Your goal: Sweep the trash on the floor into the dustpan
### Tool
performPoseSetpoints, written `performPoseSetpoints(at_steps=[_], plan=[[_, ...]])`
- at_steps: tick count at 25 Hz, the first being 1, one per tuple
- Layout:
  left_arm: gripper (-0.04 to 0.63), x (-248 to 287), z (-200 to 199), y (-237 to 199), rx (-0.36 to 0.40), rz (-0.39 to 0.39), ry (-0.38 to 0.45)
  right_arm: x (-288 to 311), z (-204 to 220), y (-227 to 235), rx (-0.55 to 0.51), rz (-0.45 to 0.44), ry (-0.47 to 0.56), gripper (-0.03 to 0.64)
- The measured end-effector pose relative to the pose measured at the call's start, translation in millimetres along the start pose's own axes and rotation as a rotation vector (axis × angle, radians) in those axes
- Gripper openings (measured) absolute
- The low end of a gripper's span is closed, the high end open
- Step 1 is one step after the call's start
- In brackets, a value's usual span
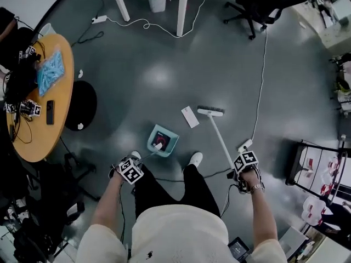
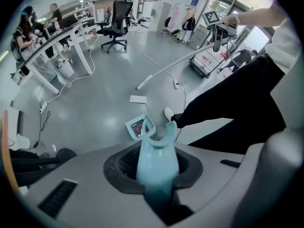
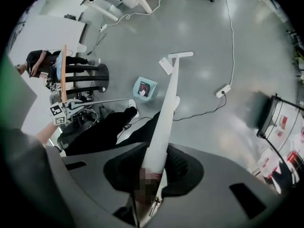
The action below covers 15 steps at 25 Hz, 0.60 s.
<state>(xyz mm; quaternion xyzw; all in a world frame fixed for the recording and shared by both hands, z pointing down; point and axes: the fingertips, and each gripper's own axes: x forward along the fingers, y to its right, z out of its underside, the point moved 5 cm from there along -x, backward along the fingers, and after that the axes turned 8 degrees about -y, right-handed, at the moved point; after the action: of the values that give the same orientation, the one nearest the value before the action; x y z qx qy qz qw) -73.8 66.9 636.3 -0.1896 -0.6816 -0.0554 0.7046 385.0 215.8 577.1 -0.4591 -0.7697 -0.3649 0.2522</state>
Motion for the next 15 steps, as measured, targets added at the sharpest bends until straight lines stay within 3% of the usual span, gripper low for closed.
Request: performPoseSetpoints(at_steps=[3,7,15], plan=[[0.092,9,-33,38,-0.113,-0.005,-0.004,-29,-18,50,-0.038,0.008,-0.044,0.086],[0.092,27,-68,74,-0.255,0.002,0.000,-59,-54,84,-0.099,0.058,-0.090,0.086],[0.092,47,-130,90,-0.281,-0.026,-0.035,-68,-105,96,-0.177,0.085,-0.096,0.086]])
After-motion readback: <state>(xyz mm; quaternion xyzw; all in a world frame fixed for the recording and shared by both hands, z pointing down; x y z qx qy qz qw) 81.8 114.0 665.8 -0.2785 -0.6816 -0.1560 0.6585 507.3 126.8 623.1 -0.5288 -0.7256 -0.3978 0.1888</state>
